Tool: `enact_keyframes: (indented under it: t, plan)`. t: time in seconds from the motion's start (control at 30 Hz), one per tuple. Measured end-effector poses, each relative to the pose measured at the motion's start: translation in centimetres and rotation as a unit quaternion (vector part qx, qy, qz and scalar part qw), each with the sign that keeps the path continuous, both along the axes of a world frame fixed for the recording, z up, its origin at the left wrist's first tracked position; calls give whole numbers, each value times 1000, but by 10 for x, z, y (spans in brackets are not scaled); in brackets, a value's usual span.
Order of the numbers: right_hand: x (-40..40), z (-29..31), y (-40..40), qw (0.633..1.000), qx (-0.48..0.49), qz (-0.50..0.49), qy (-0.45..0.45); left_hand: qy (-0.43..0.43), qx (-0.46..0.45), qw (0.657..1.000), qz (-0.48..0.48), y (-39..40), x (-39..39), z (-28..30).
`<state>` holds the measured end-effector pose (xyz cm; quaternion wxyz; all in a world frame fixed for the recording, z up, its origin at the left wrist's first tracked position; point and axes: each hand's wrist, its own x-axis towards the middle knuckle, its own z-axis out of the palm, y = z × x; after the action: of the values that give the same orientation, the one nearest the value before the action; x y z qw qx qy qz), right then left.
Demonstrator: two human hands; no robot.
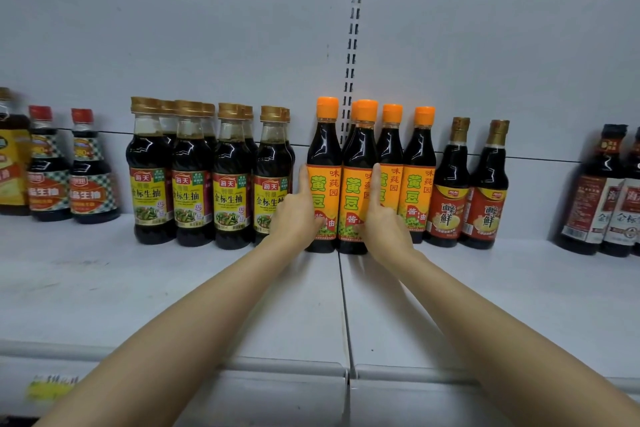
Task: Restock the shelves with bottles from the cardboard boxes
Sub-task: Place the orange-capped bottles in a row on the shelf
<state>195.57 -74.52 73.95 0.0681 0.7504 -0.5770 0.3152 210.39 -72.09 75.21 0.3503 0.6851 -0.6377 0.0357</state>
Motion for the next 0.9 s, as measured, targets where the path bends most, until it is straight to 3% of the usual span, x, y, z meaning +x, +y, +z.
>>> enact_keyframes:
  t: [0.6,0.73,0.9]
  plan:
    - [-9,18,31,999,36,7,40,-49,9,999,4,23,-4,8]
    - [-6,16,58,997,-7,60,46,-86,-7,996,-2,53,-8,6]
    - [10,10,89,985,-16,150,84,-142,23,987,77,96,5,4]
